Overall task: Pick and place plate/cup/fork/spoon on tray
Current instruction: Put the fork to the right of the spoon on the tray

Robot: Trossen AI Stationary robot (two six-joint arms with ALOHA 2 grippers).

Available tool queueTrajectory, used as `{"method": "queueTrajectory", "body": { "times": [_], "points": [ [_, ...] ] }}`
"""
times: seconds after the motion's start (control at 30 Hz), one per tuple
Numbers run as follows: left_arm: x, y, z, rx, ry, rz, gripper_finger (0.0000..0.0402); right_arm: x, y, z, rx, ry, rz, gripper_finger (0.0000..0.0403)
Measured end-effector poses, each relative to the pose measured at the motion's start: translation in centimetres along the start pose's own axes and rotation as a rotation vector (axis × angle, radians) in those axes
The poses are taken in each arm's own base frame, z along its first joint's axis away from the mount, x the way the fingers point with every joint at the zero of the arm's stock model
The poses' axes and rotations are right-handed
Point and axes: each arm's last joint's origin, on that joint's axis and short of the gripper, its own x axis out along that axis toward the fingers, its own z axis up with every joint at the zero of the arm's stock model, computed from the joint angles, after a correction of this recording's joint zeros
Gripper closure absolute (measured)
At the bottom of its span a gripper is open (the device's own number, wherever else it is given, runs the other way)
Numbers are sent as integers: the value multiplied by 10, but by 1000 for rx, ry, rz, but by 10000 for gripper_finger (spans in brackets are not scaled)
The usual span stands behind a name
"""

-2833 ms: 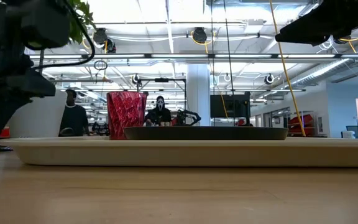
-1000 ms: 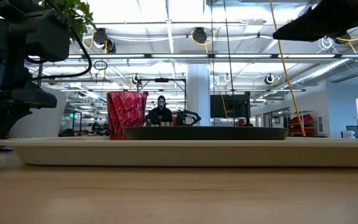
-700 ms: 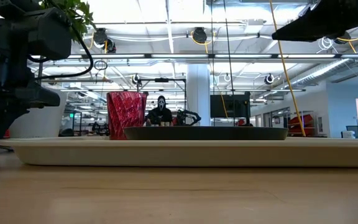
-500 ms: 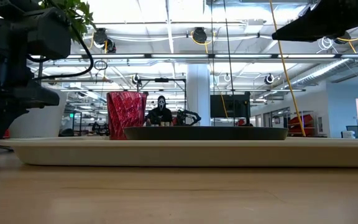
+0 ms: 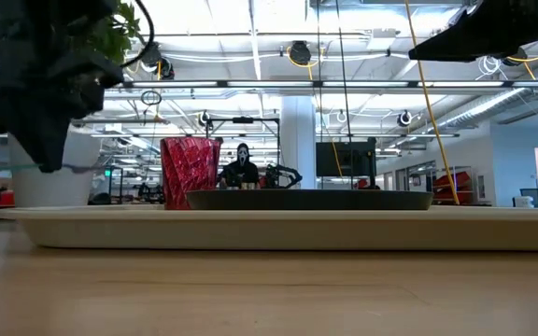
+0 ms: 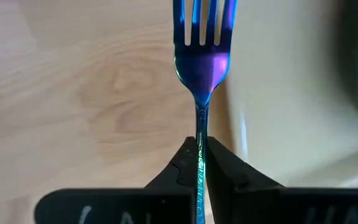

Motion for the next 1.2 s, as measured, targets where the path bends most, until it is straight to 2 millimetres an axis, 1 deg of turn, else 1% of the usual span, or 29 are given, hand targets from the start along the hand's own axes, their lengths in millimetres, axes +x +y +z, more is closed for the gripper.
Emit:
{"method": "queueTrajectory", "body": {
  "times": [0.07, 0.13, 0.27, 0.4, 0.5, 0.7, 0.8, 1.0, 1.07, 1.2],
  "points": [
    [-7, -8, -2, 12, -13, -45, 392, 0, 0, 0, 0, 0, 0, 234],
    [-13, -18, -6, 42, -32, -126, 392, 0, 0, 0, 0, 0, 0, 234],
    [-21, -41, -13, 138, -87, -361, 392, 0, 0, 0, 1, -1, 0, 234],
    [-33, -62, -18, 266, -202, -590, 392, 0, 0, 1, 18, -5, 1, 234],
    [-41, -71, -19, 339, -293, -703, 392, 0, 0, 4, 64, -29, 1, 234],
    [-50, -82, -16, 432, -540, -779, 392, 0, -1, 16, 189, -122, 4, 234],
    [-53, -91, -14, 459, -677, -813, 392, 4, 3, 18, 224, -141, 22, 234],
    [-53, -109, -14, 484, -871, -898, 392, 28, 13, 19, 303, -196, -36, 234],
    [-49, -114, -14, 490, -916, -905, 392, 35, 17, 17, 316, -212, -48, 234],
    [-35, -123, -14, 513, -972, -914, 392, 50, 31, 20, 259, -176, -51, 234]
  ]
}}
